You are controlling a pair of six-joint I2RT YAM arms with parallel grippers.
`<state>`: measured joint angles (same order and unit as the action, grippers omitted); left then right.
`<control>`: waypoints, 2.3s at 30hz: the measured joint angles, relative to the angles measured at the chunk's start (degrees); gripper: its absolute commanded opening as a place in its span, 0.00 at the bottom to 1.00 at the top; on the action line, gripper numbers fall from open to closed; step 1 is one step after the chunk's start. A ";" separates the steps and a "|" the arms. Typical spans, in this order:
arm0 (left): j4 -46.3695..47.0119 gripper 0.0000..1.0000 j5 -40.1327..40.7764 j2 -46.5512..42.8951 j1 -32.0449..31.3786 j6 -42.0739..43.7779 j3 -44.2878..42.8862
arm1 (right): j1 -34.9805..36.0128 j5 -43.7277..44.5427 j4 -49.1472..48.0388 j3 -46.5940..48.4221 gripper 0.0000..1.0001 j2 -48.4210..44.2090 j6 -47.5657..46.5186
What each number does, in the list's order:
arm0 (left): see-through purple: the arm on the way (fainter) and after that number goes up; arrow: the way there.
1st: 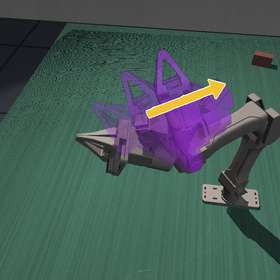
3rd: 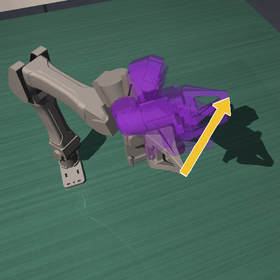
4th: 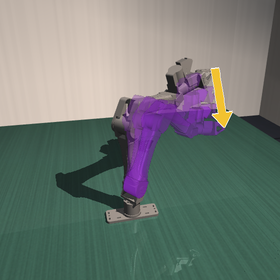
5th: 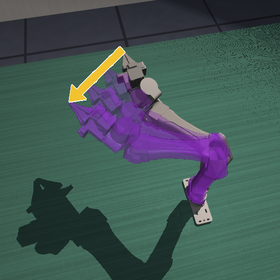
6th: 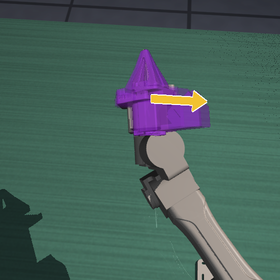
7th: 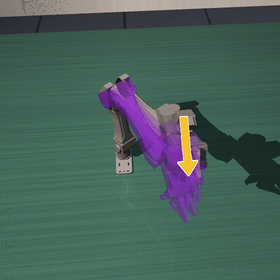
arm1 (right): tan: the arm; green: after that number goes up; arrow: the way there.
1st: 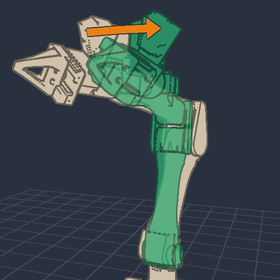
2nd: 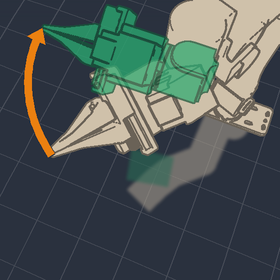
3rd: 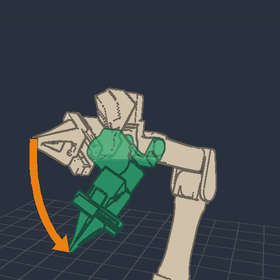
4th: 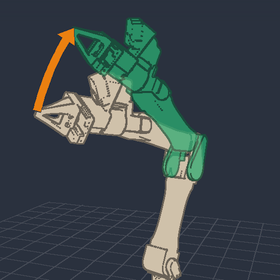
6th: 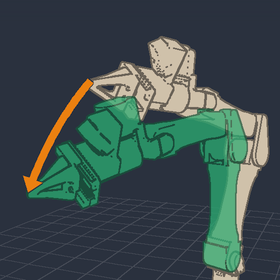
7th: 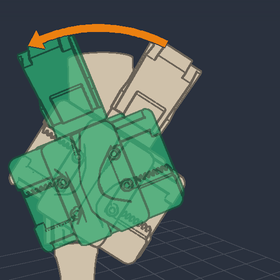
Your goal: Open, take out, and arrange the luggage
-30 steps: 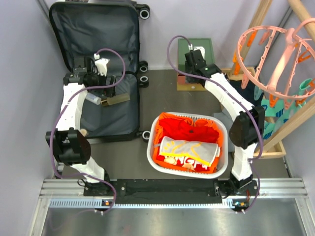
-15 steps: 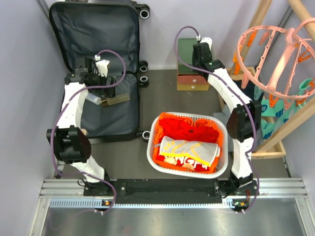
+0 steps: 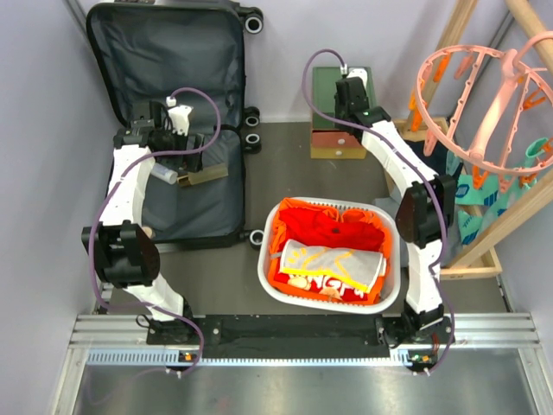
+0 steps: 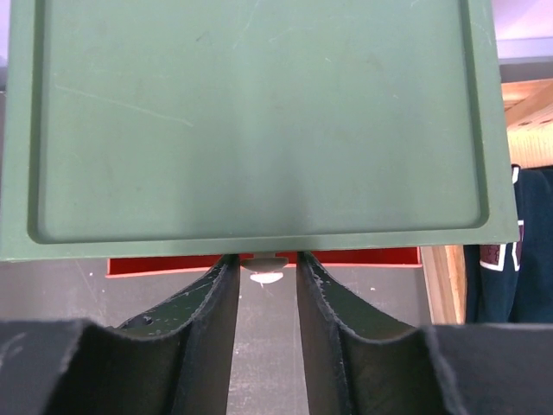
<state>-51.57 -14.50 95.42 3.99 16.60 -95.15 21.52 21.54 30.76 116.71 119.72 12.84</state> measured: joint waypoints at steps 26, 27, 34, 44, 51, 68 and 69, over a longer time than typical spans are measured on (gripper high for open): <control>1.01 0.99 3.39 1.84 0.13 -0.22 -0.17 | 4.00 1.40 -2.99 -17.64 0.00 -11.91 -4.70; 1.03 0.99 3.69 2.67 0.17 -0.24 -0.33 | 4.37 1.38 -2.67 -19.45 0.00 -13.60 -4.70; 0.90 0.98 4.59 8.09 0.22 -0.13 -2.47 | 5.53 0.55 -1.18 -28.17 0.00 -21.57 -4.13; -1.01 0.95 5.40 18.03 0.24 5.22 -15.54 | 6.23 -2.80 0.68 -30.84 0.35 -23.98 -3.65; -3.15 0.96 6.58 28.06 0.04 18.75 -24.00 | 6.58 -9.18 2.08 -30.84 0.68 -24.94 -3.61; -18.25 0.57 -0.70 44.48 -1.97 52.94 -34.80 | 7.06 -12.35 3.65 -33.22 0.72 -34.16 -3.61; -19.23 0.53 -0.44 44.94 -2.34 53.29 -34.75 | 7.15 -12.24 3.67 -33.53 0.72 -34.36 -3.61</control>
<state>-70.81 -14.94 140.35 1.65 69.89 -129.91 28.67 9.30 34.44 83.18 85.36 9.23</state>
